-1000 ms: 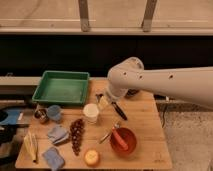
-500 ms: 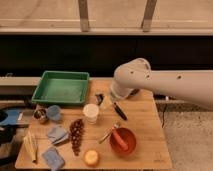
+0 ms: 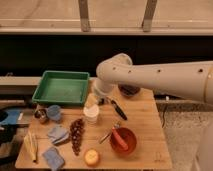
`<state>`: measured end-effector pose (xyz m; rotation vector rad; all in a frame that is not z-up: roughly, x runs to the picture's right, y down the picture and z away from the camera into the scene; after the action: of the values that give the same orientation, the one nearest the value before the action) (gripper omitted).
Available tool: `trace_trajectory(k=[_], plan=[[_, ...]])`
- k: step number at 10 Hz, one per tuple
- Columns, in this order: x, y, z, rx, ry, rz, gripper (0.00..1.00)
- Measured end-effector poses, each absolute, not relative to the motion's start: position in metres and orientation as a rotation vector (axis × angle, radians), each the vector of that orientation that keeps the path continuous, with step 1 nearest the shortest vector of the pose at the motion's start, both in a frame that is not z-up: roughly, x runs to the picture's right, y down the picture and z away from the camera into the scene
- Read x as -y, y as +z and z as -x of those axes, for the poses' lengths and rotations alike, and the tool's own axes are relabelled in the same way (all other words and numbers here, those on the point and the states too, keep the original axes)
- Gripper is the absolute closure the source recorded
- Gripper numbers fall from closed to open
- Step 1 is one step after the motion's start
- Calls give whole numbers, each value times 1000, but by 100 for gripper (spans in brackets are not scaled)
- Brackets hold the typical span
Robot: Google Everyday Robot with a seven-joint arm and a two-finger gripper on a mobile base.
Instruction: Stack cups into tray
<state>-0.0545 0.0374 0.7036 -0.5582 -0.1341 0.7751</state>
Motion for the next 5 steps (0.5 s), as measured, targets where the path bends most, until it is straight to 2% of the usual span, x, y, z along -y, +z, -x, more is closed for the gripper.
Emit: trace_trajectory(k=[4,5], plan=[[-51,679,166,235,544,589,24],[-54,676,172,241,528,591,24]])
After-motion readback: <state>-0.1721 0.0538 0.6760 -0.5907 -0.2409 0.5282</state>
